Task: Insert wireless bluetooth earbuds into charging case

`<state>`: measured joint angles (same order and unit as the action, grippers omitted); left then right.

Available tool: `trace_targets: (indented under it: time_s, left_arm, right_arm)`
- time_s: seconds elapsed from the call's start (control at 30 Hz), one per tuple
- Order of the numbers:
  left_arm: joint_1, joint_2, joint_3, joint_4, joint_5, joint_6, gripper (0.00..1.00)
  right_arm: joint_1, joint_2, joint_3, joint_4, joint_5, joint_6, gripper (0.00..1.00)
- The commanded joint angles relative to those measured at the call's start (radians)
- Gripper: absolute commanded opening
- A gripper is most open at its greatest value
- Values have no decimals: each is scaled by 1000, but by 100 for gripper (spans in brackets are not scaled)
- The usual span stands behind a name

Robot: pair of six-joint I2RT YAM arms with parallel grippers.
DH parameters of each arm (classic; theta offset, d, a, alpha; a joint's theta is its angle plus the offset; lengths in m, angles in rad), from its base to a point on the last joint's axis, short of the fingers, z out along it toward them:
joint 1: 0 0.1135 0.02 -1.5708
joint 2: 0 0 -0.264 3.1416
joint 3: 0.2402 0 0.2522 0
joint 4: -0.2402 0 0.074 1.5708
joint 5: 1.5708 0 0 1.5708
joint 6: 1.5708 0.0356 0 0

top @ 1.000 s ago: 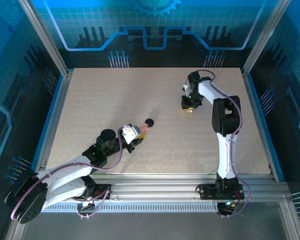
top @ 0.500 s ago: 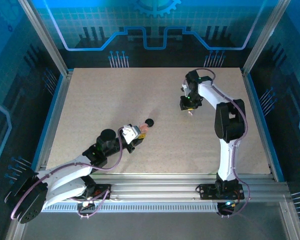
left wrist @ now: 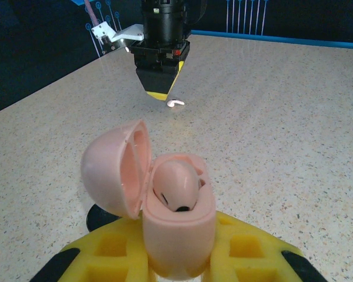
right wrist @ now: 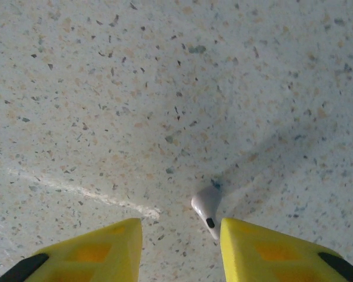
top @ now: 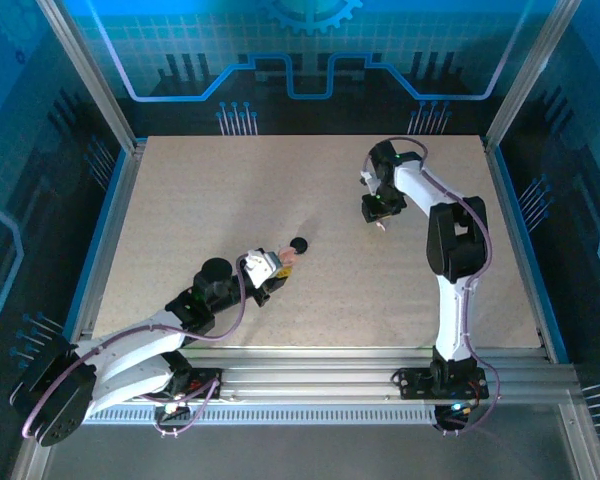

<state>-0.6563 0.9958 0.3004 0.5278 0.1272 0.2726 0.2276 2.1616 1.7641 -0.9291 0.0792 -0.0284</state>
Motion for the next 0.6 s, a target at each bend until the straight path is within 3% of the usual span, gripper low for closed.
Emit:
trace_targets:
  time_s: [0.0, 0.57]
  left_arm:
    - [4, -11, 27, 11, 8, 21, 6]
    - [4, 1, 45, -2, 14, 19, 6]
  right_arm:
    - [-7, 42, 50, -46, -5, -92, 40]
    - [-28, 99, 81, -88, 18, -146, 35]
